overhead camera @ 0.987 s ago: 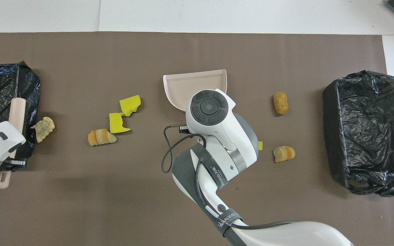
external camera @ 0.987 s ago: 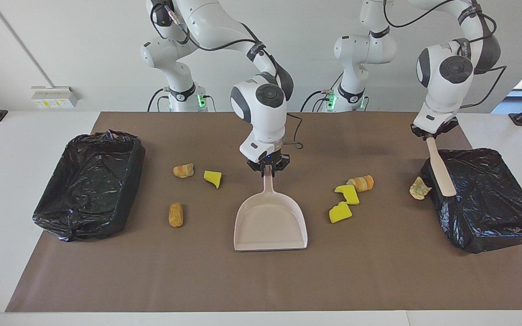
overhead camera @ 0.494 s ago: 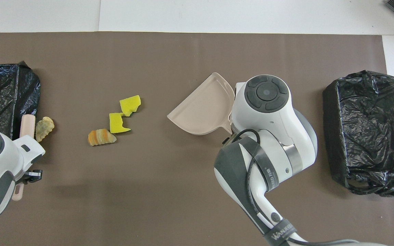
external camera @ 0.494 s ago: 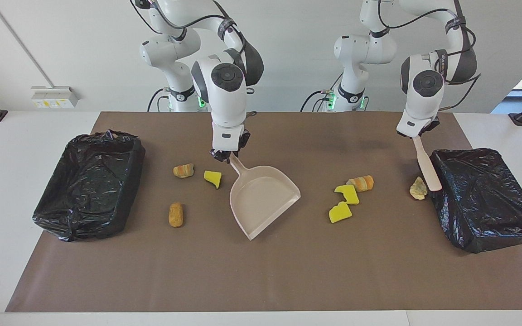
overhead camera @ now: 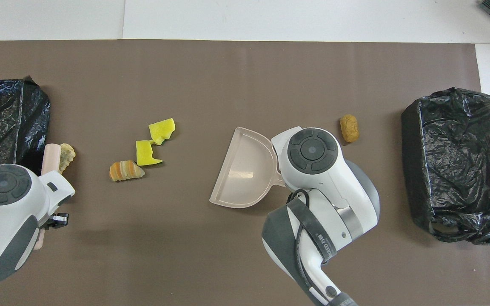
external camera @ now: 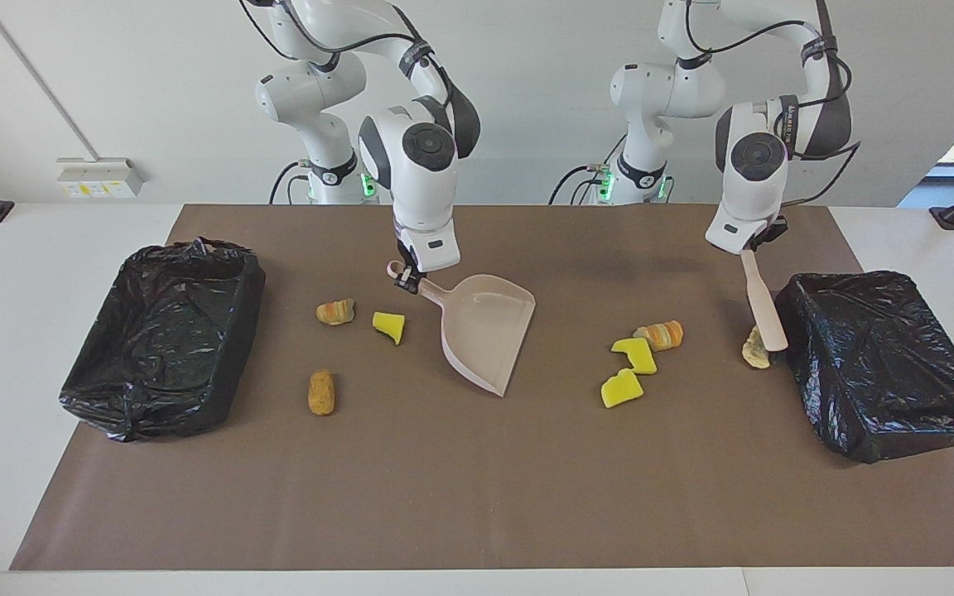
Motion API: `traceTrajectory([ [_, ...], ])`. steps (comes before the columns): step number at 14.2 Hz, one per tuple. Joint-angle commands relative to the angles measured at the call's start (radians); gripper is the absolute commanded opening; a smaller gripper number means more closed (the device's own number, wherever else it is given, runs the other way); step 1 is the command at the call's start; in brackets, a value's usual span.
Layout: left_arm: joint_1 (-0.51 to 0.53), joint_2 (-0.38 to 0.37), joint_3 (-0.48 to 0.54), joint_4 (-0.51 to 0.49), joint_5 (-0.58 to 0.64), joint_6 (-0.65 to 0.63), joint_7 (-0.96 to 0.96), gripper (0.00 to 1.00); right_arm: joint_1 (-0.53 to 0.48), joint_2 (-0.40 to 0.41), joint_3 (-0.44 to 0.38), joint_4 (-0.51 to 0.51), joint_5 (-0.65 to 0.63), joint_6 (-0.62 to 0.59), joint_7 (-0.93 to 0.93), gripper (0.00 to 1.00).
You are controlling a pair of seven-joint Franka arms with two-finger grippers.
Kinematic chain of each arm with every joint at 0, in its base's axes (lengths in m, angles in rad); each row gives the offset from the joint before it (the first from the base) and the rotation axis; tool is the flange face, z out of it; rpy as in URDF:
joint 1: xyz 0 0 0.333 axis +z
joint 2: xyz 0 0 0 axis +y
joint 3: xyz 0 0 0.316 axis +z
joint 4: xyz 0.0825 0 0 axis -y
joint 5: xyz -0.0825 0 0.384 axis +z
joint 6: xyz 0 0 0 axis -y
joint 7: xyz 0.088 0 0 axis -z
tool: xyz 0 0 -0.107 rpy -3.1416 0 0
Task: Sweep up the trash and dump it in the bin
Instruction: 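Move the dustpan toward the swept pieces with the right gripper, then sweep the pieces into the dustpan with the brush in the left gripper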
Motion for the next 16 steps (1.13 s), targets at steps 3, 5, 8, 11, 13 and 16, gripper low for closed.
traceTrajectory([
  [3, -0.049, 0.016, -0.059, 0.007, -0.211, -0.001, 0.047, 0.0, 0.033, -0.005, 0.007, -0.029, 0.001, 0.065, -0.041, 0.0],
  [5, -0.049, 0.025, -0.105, 0.025, -0.29, 0.011, 0.047, 0.0, 0.037, -0.005, 0.006, -0.029, 0.006, 0.053, -0.019, 0.0],
  [8, -0.05, 0.044, -0.171, 0.042, -0.385, 0.056, 0.049, 0.0, 0.023, -0.003, 0.006, -0.028, 0.006, 0.039, 0.054, 0.0],
  [11, -0.056, 0.083, -0.326, 0.033, -0.393, 0.132, 0.046, 0.0, 0.021, -0.001, 0.006, -0.028, 0.007, 0.034, 0.117, 0.0],
  [13, -0.056, 0.097, -0.387, 0.037, -0.467, 0.174, 0.038, 0.0, 0.012, -0.003, 0.006, -0.04, 0.032, 0.04, 0.108, 0.0],
  [16, -0.052, 0.096, -0.511, 0.062, -0.496, 0.185, -0.02, 0.0, -0.016, 0.002, 0.006, -0.045, 0.038, 0.042, 0.053, 0.0],
])
